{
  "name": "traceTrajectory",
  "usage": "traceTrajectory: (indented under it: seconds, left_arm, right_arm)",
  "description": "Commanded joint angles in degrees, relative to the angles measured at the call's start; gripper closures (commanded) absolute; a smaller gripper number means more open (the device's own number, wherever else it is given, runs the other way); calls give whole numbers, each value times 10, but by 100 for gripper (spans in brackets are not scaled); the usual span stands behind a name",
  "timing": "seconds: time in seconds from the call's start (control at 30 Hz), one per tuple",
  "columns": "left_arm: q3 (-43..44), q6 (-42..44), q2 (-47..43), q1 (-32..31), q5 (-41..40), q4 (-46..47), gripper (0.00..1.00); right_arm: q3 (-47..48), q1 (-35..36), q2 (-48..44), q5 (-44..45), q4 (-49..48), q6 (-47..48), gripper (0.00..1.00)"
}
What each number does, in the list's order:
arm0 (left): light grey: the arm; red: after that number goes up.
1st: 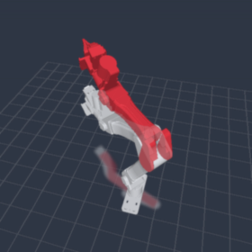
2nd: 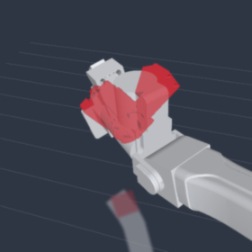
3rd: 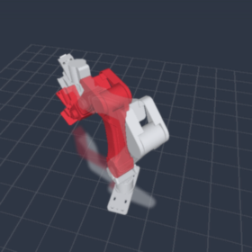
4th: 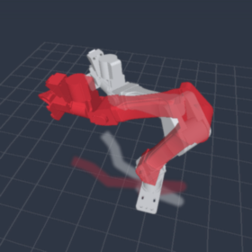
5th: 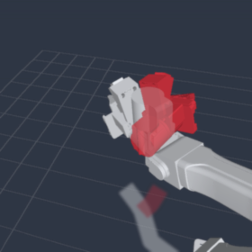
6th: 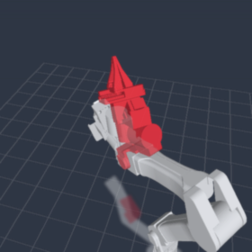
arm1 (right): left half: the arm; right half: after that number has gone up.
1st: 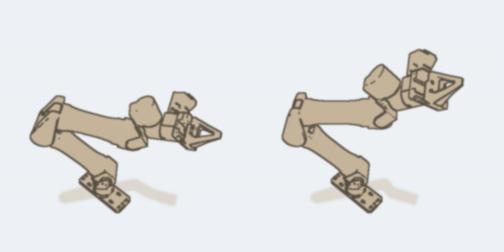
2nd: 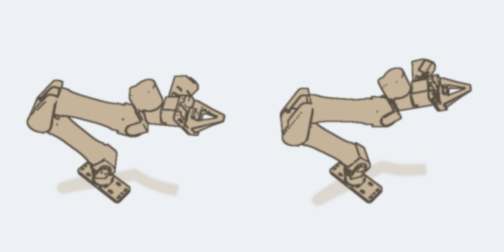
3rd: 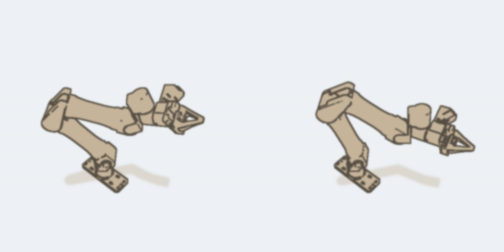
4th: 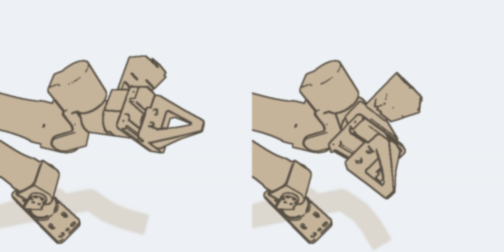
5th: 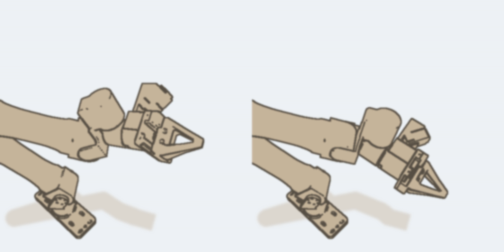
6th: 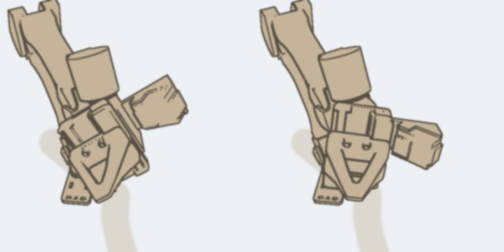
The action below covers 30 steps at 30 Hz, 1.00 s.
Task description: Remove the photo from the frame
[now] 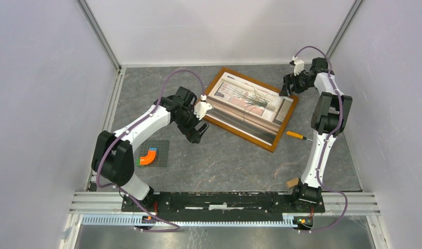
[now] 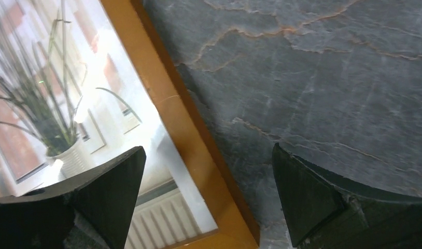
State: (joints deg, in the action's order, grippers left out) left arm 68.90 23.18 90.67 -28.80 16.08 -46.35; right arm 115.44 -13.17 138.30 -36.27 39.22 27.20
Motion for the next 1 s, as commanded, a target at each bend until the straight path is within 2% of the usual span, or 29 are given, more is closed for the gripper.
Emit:
traceTrajectory:
  seconds: [0.0, 0.1, 0.23, 0.33, 0.47, 0.73, 0.97]
  left_arm:
    - [-14, -73, -20, 35, -3, 12, 0]
    - [-30, -88, -18, 68, 21, 23, 0]
    - [-47, -92, -11, 73, 34, 55, 0]
    - [-35, -99, 34, 76, 25, 72, 0]
    - [21, -108, 115, 107, 44, 76, 2]
    - [105, -72, 195, 114, 94, 79, 5]
    - [226, -82, 279, 136, 155, 39, 4]
  right_arm:
    - [0, 1, 12, -72, 43, -6, 3]
    - [-32, 3, 11, -108, 80, 13, 9]
    - [-68, 15, -6, -133, 126, 34, 15]
    - [-126, 33, -44, -130, 123, 43, 16]
    - [-203, 55, -92, -122, 122, 56, 17]
    - [-311, 82, -166, -120, 145, 103, 20]
    - [-433, 115, -227, -137, 145, 137, 21]
